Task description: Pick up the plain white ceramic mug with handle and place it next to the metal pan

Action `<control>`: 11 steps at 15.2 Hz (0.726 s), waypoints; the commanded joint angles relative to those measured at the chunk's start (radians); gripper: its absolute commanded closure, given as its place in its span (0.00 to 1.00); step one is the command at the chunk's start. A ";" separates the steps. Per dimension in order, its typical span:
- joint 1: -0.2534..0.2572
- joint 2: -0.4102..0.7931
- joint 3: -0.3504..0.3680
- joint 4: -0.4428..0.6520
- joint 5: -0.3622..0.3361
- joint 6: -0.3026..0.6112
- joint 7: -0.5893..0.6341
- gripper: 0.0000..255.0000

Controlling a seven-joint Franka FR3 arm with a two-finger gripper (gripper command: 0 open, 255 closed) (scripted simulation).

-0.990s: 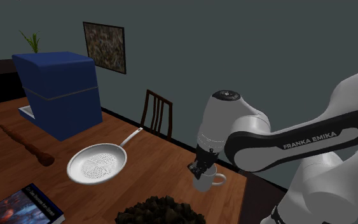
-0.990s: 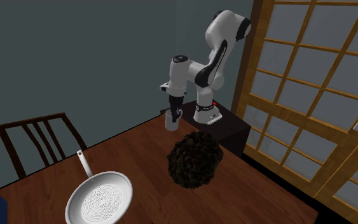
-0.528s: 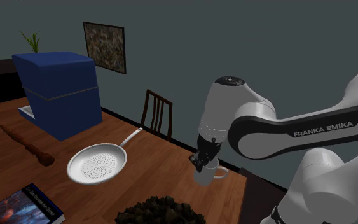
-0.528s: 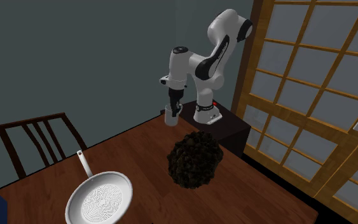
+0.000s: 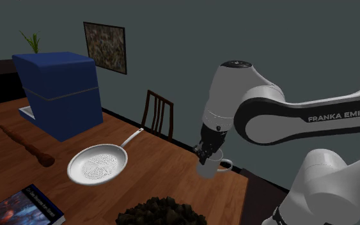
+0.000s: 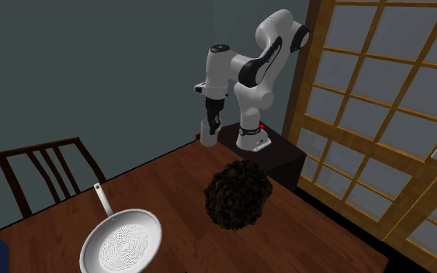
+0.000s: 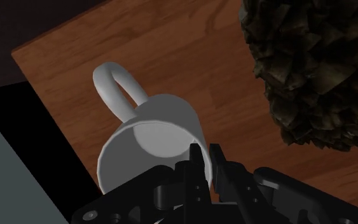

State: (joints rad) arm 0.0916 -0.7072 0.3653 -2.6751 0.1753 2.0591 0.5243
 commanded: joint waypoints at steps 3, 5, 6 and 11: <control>-0.002 -0.012 -0.009 0.037 -0.006 -0.049 -0.001 1.00; -0.018 0.078 0.024 0.101 -0.013 -0.021 0.028 1.00; -0.027 0.121 0.041 0.135 -0.019 -0.010 0.043 1.00; -0.075 0.336 0.123 0.314 -0.077 0.024 0.131 1.00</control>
State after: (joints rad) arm 0.0286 -0.4196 0.4721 -2.3980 0.1141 2.0726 0.6375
